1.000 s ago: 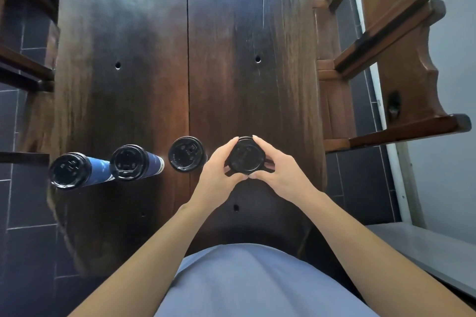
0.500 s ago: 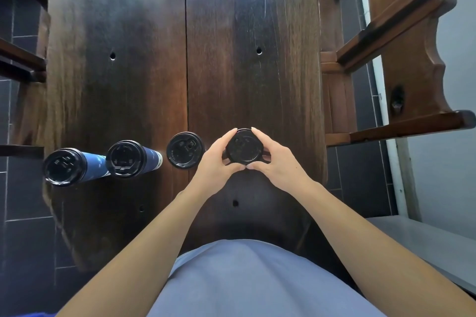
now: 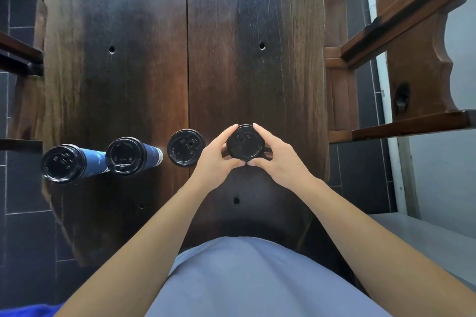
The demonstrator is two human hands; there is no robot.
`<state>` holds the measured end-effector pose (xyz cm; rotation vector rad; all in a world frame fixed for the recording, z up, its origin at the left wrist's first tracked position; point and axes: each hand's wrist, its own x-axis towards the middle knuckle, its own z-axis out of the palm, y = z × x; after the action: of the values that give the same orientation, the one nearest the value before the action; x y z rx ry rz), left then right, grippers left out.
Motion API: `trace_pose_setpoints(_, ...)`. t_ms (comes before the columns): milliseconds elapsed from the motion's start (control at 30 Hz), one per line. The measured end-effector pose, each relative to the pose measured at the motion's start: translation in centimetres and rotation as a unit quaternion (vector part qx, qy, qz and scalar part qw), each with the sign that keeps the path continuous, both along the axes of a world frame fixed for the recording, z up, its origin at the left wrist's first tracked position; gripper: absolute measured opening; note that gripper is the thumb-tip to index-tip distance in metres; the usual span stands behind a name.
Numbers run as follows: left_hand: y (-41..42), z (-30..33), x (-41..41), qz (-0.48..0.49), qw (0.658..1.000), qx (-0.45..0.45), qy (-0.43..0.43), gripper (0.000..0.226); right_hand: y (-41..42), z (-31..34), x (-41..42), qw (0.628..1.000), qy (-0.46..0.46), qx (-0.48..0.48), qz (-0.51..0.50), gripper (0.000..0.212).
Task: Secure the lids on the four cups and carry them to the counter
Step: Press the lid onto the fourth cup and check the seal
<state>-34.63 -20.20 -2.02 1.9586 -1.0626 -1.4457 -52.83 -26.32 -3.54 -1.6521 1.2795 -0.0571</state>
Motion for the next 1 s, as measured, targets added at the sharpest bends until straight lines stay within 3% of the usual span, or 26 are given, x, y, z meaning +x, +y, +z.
trace_pose_setpoints(500,-0.2,1.7,-0.4,-0.03,0.998,0.01,-0.055,0.093,0.4,1.5,0.4,0.999,0.017,-0.028,0.006,0.094)
trace_pose_setpoints(1000,5.5,3.6,-1.0,0.017,0.988,-0.062,-0.14,0.065,4.6,4.2,-1.1,0.995,0.016,-0.082,-0.046,0.077)
